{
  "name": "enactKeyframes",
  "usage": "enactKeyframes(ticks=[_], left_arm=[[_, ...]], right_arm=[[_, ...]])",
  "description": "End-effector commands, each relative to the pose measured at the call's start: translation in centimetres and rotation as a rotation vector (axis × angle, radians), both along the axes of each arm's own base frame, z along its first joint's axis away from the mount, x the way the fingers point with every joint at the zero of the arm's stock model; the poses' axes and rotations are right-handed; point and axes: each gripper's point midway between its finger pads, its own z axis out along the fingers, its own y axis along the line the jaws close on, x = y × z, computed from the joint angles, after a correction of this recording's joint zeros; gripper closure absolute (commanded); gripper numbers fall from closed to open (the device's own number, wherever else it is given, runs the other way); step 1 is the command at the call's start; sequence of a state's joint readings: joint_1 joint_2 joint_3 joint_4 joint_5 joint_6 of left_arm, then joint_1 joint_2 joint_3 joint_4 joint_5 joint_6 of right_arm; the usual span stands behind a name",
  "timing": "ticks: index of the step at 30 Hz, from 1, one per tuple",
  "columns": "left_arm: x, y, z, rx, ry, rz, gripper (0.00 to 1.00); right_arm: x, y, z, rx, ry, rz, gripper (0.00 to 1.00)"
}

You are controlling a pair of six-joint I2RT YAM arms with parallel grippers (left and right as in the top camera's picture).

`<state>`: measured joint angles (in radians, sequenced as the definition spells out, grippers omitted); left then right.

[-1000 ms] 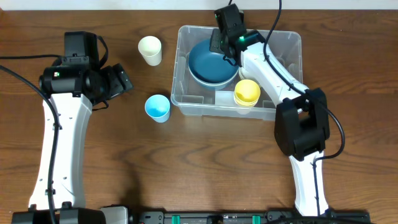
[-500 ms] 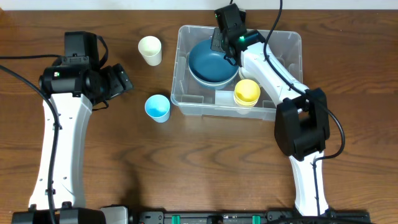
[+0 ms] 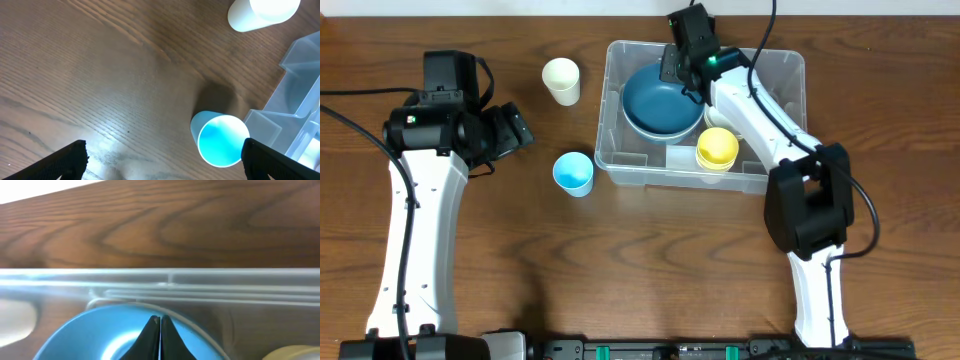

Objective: Pack container

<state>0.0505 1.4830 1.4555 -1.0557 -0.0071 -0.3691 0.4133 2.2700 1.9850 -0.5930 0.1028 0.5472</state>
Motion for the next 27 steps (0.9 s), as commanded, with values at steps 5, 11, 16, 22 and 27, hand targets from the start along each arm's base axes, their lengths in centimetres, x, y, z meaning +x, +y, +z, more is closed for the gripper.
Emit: enactKeyframes(ticks=[5,11,16,22,27], left_arm=[[-0.1,0.3,0.1,0.011,0.002,0.007,0.02],[-0.1,0.3,0.1,0.011,0.002,0.007,0.02],[-0.1,0.3,0.1,0.011,0.002,0.007,0.02],[-0.1,0.3,0.1,0.011,0.002,0.007,0.02],[-0.1,0.3,0.1,0.011,0.003,0.007,0.02]], right_arm=[[-3.4,-0.3,14.1,0.094,-0.162,0.062,0.70],[-8.6,-8.0,19.8,0.036,-0.143,-0.115,0.01],[-13.9,-17.2,21.2,0.001,-0.034,-0.364,0.01],[-19.1,-26.1,18.4,-0.048,0.191,-0.601,0.01],[-21.4,-30.4,15.9,-0.066,0.321,-0.723,0.01]])
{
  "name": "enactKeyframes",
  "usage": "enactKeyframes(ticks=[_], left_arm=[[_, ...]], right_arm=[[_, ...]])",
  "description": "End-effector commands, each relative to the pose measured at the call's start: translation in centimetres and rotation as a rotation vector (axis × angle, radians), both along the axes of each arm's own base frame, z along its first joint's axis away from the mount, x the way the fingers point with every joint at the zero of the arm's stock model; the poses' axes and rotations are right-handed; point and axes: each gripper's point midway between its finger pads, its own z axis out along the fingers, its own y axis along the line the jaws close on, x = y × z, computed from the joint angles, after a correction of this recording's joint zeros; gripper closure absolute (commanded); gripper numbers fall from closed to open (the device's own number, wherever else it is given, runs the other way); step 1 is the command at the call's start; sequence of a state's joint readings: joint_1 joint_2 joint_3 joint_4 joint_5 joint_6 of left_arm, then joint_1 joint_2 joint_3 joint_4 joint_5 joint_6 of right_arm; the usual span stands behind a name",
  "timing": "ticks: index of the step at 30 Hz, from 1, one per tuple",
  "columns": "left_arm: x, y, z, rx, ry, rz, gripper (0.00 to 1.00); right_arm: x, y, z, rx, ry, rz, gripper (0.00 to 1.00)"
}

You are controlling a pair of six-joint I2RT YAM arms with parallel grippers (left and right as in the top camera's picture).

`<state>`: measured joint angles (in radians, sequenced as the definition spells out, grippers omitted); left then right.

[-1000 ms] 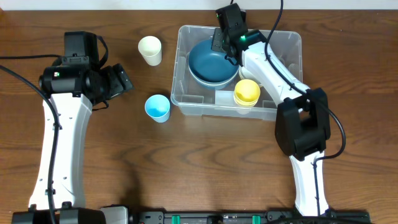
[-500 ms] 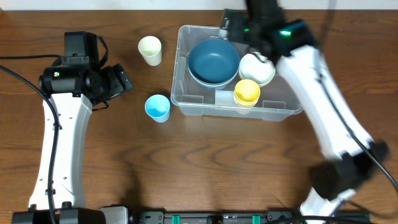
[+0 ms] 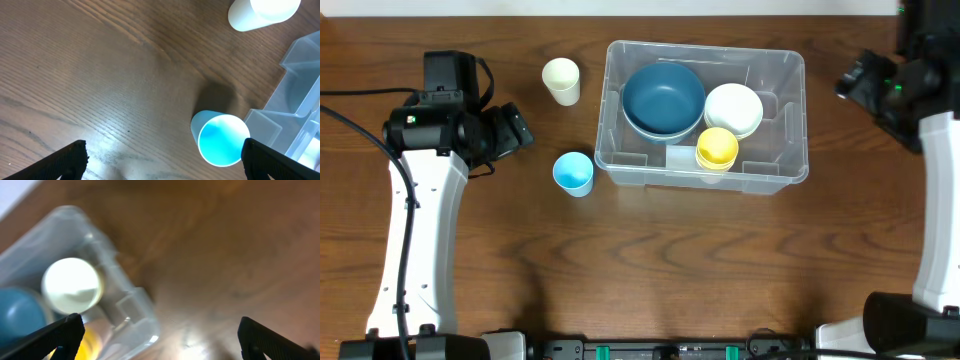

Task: Pack container
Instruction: 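Lift the right gripper out of the bin and retract it right, then lower the left gripper onto the light-blue cup and grasp it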

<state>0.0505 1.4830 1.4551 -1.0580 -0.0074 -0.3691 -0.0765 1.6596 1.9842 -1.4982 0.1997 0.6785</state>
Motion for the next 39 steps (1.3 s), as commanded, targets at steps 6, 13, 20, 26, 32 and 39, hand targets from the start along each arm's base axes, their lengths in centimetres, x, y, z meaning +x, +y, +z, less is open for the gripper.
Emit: enactKeyframes(ticks=[6,13,20,26,32,39], left_arm=[[0.0,0.3,0.1,0.011,0.000,0.007,0.02],[0.2,0.3,0.2,0.011,-0.009,0.007,0.02],[0.1,0.3,0.2,0.011,-0.009,0.007,0.02],[-0.1,0.2,0.1,0.003,0.003,0.004,0.02],[0.0,0.1,0.1,-0.003,-0.001,0.006,0.02],[-1.2,-1.1,-0.9,-0.067,0.057,-0.020,0.02]], right_arm=[[-1.1,-4.6,-4.4,0.012,0.096,-0.162,0.01],[-2.9,-4.3,-8.6,0.043,0.217,-0.168,0.01],[-3.8,-3.6,-10.3,0.079,0.272,-0.160,0.01],[-3.8,-3.6,-10.4,0.079,0.273,-0.160,0.01],[-3.8,-3.6,-10.4,0.079,0.273,-0.159,0.01],[-3.8,-3.6,-10.4,0.079,0.273,-0.159,0.01]])
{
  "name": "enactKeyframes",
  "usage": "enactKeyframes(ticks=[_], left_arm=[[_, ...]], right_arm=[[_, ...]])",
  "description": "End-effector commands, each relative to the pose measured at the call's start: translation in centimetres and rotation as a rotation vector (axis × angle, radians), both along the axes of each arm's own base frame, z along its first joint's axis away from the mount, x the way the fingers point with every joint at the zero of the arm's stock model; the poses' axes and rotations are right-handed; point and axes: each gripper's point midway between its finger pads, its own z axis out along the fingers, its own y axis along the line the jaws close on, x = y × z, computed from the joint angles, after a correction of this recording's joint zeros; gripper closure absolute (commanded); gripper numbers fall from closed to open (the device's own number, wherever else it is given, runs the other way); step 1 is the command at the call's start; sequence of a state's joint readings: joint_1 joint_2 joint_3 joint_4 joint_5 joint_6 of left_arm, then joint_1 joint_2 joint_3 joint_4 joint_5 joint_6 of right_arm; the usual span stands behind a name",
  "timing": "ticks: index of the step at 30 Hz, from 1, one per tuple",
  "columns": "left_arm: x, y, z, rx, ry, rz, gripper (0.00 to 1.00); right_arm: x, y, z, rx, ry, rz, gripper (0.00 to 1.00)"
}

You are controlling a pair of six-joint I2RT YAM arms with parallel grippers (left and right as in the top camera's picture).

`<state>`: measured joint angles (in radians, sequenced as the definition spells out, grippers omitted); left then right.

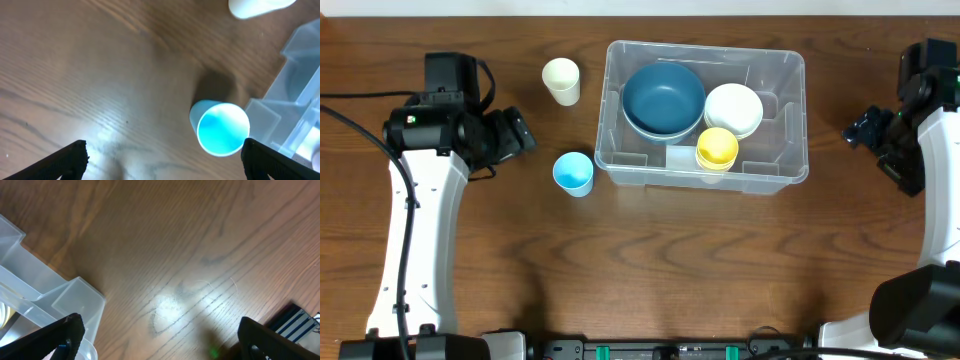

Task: Pack container
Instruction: 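Lower the left gripper onto the light-blue cup and grasp it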

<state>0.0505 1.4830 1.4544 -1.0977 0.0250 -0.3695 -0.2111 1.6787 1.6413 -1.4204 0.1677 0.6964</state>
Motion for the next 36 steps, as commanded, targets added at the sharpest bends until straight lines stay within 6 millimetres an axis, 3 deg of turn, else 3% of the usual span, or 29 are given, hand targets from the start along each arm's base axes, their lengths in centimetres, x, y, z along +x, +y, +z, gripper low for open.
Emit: enactKeyframes(ticks=[1,17,28,34,36], left_arm=[[-0.5,-0.9,-0.9,-0.054,0.028,-0.014,0.02],[-1.0,-4.8,-5.8,-0.071,0.152,-0.191,0.02],[-0.8,-4.7,-11.1,-0.080,0.319,-0.162,0.02],[-0.5,-4.7,-12.8,-0.082,0.358,-0.160,0.01],[-0.4,-4.7,-13.2,-0.082,0.362,-0.160,0.09]], right_arm=[[-0.1,-0.1,-0.1,0.001,0.001,-0.017,0.01],[-0.1,-0.1,-0.1,0.001,0.001,-0.017,0.01],[-0.1,-0.1,-0.1,0.001,0.001,-0.017,0.01],[-0.1,-0.1,-0.1,0.001,0.001,-0.017,0.01],[-0.1,-0.1,-0.1,0.001,0.001,-0.017,0.01]])
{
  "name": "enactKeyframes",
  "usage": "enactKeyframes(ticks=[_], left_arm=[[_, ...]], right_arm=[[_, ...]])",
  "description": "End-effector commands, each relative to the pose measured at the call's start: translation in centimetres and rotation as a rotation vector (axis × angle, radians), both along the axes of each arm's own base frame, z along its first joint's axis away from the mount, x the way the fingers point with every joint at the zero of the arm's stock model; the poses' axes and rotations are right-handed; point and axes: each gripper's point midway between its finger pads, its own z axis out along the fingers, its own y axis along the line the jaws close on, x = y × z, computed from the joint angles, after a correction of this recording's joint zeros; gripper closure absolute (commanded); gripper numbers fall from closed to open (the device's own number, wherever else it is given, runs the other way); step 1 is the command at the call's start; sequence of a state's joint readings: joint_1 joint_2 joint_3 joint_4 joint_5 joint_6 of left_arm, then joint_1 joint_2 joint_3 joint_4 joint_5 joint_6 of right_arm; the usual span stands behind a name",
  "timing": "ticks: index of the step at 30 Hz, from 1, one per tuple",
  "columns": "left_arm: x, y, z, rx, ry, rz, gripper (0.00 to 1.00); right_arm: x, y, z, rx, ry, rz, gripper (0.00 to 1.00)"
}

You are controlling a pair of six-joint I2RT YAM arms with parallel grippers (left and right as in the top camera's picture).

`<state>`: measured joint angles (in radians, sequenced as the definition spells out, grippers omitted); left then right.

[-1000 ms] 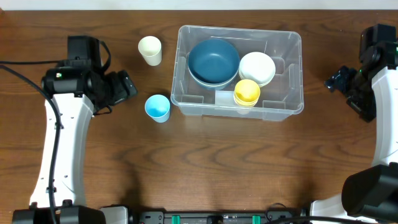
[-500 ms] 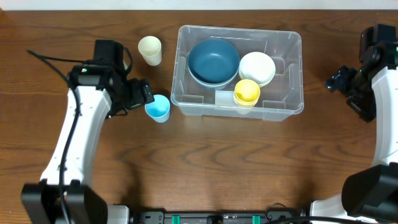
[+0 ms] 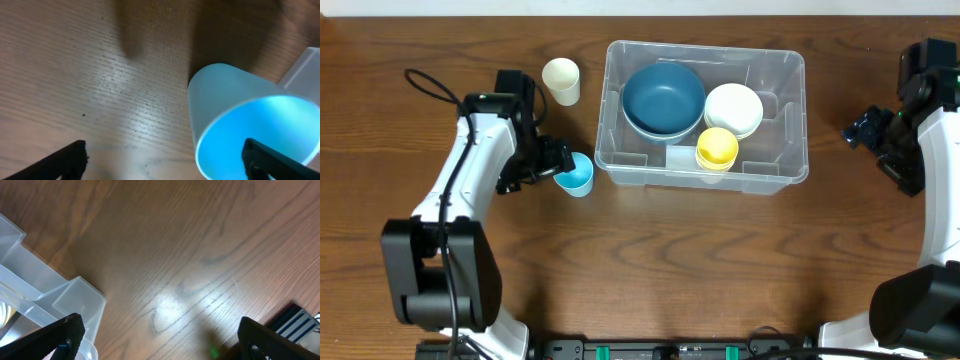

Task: Pack container
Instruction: 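Lower the left gripper onto the light-blue cup and grasp it, then lift the light-blue cup and carry it over the bin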

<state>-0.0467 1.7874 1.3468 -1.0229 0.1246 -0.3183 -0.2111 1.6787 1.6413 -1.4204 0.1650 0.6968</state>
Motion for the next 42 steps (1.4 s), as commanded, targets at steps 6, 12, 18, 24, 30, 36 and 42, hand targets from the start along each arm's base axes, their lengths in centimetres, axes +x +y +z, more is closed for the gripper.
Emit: enactKeyframes(ticks=[6,12,18,24,30,36,42], left_arm=[[-0.1,0.2,-1.8,0.009,0.031,0.003,0.12],[-0.2,0.2,-2.9,0.010,0.048,0.003,0.12],[-0.5,0.2,-3.6,0.011,0.059,0.003,0.37],[-0.3,0.2,-3.6,0.010,0.052,0.003,0.72],[0.1,0.2,-2.9,0.009,0.029,0.003,0.94],[1.6,0.2,1.0,0.006,-0.053,0.002,0.95],[3.3,0.4,9.8,0.018,-0.265,0.003,0.94]], right_arm=[[-0.1,-0.1,-0.1,-0.001,0.001,-0.017,0.01],[-0.1,-0.1,-0.1,-0.001,0.001,-0.017,0.01],[-0.1,-0.1,-0.1,-0.001,0.001,-0.017,0.01],[-0.1,-0.1,-0.1,-0.001,0.001,-0.017,0.01],[-0.1,-0.1,-0.1,-0.001,0.001,-0.017,0.01],[-0.1,-0.1,-0.1,-0.001,0.001,-0.017,0.01],[-0.1,-0.1,-0.1,-0.001,0.001,-0.017,0.01]])
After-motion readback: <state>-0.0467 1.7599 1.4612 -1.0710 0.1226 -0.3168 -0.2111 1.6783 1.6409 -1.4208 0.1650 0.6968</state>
